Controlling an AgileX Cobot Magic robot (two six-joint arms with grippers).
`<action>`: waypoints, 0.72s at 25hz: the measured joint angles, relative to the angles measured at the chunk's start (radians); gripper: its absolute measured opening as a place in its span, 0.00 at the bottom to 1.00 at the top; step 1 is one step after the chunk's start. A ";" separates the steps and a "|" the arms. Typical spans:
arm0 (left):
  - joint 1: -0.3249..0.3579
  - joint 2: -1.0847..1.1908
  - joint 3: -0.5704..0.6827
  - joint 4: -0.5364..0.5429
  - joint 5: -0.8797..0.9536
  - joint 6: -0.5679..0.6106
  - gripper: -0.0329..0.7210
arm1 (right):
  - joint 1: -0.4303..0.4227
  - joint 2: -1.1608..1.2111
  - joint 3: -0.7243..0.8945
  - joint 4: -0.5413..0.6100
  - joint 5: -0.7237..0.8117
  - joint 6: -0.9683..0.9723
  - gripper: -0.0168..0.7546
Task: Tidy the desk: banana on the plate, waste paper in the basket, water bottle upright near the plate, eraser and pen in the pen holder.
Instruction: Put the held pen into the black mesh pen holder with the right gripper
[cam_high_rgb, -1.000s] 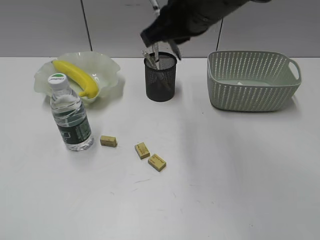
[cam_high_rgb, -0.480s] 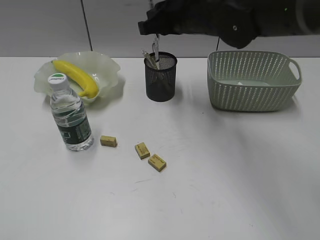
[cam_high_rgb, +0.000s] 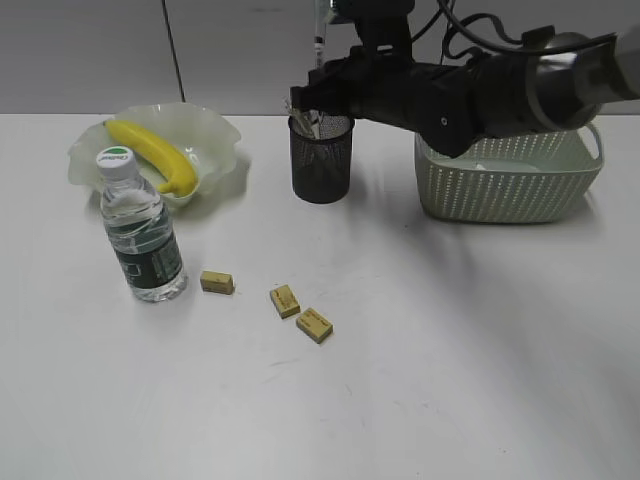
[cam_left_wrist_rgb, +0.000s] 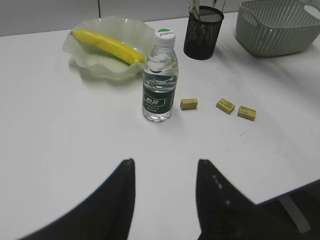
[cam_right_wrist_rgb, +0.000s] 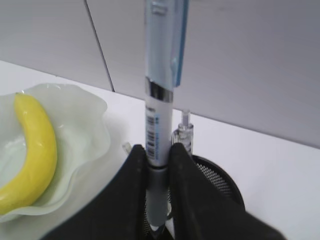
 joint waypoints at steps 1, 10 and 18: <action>0.000 0.000 0.000 0.000 0.000 0.000 0.45 | 0.000 0.010 0.000 0.001 0.001 0.000 0.17; 0.000 0.000 0.000 0.000 0.000 0.000 0.45 | 0.000 0.055 0.000 0.005 0.059 -0.035 0.19; 0.000 0.000 0.000 0.000 0.000 0.000 0.45 | 0.000 0.062 0.000 0.012 0.093 -0.044 0.59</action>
